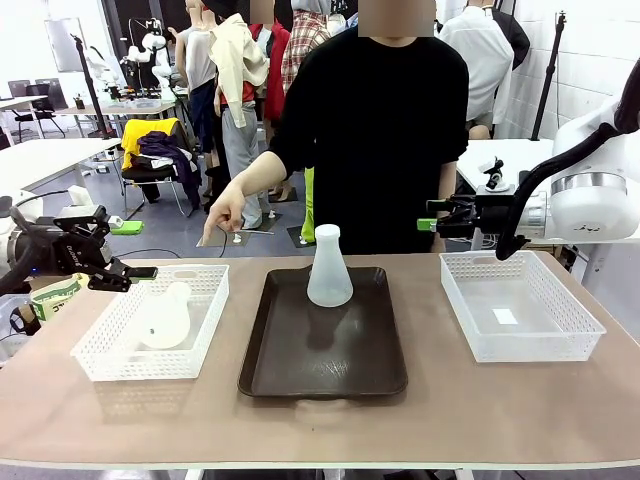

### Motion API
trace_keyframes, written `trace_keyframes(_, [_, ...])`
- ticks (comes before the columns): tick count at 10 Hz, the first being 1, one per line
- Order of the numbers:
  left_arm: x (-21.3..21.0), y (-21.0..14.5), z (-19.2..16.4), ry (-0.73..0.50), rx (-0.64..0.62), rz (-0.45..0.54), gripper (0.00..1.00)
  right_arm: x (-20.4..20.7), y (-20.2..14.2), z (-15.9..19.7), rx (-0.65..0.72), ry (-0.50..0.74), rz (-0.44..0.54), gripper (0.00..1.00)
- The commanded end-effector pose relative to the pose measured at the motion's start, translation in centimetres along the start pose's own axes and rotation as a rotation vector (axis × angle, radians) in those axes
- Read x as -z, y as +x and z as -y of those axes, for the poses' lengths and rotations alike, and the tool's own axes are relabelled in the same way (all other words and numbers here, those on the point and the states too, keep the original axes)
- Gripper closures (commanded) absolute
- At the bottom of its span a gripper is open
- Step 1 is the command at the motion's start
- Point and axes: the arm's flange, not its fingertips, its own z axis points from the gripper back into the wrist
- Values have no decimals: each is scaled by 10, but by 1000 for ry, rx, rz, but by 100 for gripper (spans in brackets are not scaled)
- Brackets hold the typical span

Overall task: Prepare the laboratory tools.
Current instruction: Pick up the Big flask that the person points to.

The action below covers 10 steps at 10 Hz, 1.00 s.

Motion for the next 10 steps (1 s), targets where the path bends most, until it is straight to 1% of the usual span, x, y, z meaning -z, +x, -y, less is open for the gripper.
trace_keyframes(1, [-1, -1, 2, -8, 3, 3, 0, 1, 1, -1, 1, -4, -5, 0])
trace_keyframes(5, [0, 0, 0, 0, 0, 0, 0, 1, 1, -1, 1, -4, -5, 0])
trace_keyframes(6, [2, 0, 14, 78, -10, 12, 0, 1, 1, -1, 1, -4, -5, 0])
trace_keyframes(8, [10, 5, 59, 281, 55, 34, 0, 1, 1, -1, 1, -4, -5, 0])
trace_keyframes(9, [15, 12, 76, 388, 56, 19, 0, 1, 1, -1, 1, -4, -5, 0])
trace_keyframes(10, [20, 19, 90, 494, 7, -13, 0, 1, 1, -1, 1, -4, -5, 0])
